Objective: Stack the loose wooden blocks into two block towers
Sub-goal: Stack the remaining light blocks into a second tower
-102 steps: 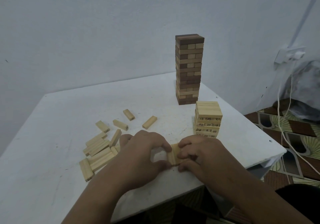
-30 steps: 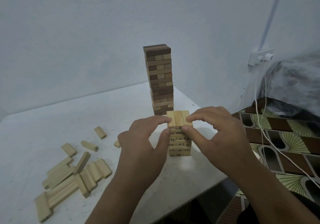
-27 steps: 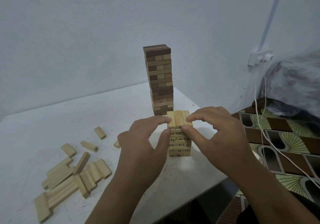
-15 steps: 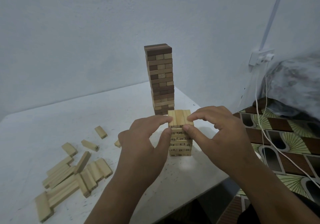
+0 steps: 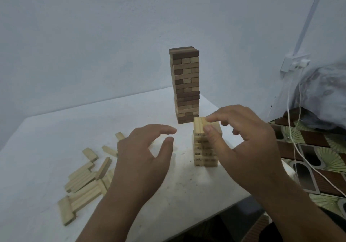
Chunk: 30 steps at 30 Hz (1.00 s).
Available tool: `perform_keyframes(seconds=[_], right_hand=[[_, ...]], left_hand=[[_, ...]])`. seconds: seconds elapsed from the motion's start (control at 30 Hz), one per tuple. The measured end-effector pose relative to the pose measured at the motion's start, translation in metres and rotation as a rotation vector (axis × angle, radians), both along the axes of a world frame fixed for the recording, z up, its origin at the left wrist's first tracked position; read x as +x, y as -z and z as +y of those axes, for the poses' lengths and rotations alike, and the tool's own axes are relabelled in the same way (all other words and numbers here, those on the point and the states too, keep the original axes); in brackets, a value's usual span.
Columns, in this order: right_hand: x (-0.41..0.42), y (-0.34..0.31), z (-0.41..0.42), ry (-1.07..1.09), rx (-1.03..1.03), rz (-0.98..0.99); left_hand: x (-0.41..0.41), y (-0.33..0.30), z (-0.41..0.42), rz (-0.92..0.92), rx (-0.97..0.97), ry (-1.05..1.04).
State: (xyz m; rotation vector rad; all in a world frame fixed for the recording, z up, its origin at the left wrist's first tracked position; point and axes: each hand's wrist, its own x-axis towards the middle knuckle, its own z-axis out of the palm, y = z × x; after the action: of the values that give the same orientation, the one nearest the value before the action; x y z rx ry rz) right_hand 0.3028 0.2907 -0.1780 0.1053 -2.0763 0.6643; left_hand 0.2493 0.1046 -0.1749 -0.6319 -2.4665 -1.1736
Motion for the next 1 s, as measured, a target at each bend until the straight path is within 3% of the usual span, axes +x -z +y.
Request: perform_keyframes(seconds=[0.1, 0.23, 0.47, 0.6, 0.77, 1.0], right_hand=[[-0.004, 0.002, -0.032, -0.109, 0.002, -0.046], [-0.021, 0.015, -0.070, -0.215, 0.056, -0.343], [-0.055, 0.039, -0.105, -0.244, 0.341, -0.740], [-0.058, 0.048, -0.109, -0.285, 0.384, -0.714], [-0.056, 0.052, -0.109, -0.442, 0.364, -0.637], [-0.038, 0.047, -0.093, -0.373, 0.364, -0.706]], left_hand=[[-0.005, 0.004, -0.029, -0.013, -0.013, -0.033], [-0.010, 0.007, -0.070, -0.180, -0.026, -0.099], [-0.011, 0.018, -0.118, -0.248, -0.360, -0.119], [-0.009, 0.023, -0.120, -0.240, -0.514, -0.084], [-0.009, 0.023, -0.117, -0.242, -0.499, -0.061], [-0.007, 0.027, -0.099, -0.179, -0.537, 0.018]])
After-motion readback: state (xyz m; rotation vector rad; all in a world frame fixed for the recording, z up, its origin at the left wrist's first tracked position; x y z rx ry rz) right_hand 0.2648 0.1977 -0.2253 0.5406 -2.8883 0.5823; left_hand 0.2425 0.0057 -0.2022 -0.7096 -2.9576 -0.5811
